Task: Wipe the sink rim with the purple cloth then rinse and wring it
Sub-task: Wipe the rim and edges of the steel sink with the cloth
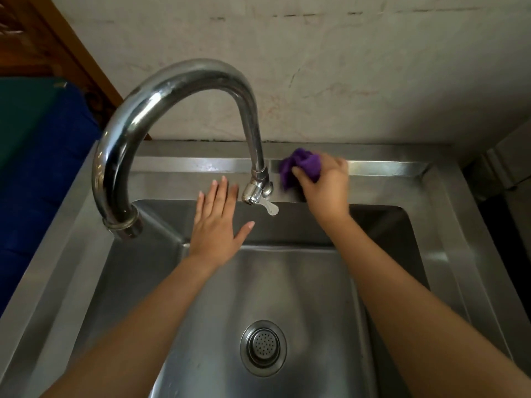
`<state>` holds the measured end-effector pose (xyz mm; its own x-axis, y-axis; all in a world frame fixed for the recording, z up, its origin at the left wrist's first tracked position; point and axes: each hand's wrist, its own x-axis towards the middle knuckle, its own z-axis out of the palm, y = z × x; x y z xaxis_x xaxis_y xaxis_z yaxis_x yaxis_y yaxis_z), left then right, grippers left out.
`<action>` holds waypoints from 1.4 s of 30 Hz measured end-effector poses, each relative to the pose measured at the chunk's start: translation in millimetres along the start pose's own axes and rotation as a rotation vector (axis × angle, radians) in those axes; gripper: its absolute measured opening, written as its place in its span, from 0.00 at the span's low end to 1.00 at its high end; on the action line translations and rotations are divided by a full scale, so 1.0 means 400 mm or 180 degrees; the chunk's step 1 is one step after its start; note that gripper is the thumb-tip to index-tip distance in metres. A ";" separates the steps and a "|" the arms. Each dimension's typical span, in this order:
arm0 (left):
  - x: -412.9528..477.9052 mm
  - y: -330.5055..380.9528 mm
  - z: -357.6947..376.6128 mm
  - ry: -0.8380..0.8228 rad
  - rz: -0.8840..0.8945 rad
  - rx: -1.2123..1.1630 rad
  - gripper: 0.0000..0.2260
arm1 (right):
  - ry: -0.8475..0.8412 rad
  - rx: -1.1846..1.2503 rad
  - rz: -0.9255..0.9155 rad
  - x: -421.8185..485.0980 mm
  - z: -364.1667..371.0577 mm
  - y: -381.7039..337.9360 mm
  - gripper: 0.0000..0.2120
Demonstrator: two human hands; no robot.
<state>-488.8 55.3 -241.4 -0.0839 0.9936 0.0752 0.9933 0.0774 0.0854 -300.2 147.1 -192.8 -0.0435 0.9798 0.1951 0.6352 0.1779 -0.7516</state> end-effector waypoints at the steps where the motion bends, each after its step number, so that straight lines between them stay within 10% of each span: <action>1: 0.000 0.001 0.004 0.0008 -0.0011 -0.0006 0.37 | -0.0183 -0.0141 -0.0233 -0.005 0.028 -0.005 0.17; 9: -0.001 -0.014 0.003 -0.0084 0.0035 0.0079 0.35 | -0.0324 -0.0795 -0.0616 -0.007 0.030 0.042 0.17; 31: -0.005 -0.008 -0.006 -0.0097 0.0001 0.0037 0.35 | 0.0472 -0.1973 0.0687 -0.088 -0.234 0.228 0.19; 38: 0.004 0.001 -0.049 -0.0665 -0.0081 -0.0004 0.36 | 0.0053 -0.1453 0.1151 -0.120 -0.232 0.153 0.20; 42: -0.012 0.000 -0.072 -0.0786 -0.0190 -0.0432 0.33 | -0.0471 0.0286 0.1594 -0.191 -0.143 0.067 0.12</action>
<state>-490.8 48.0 -213.0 -0.1034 0.9788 -0.1767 0.9662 0.1411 0.2159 -235.7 72.0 -192.0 0.1359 0.9480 -0.2879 0.5379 -0.3146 -0.7821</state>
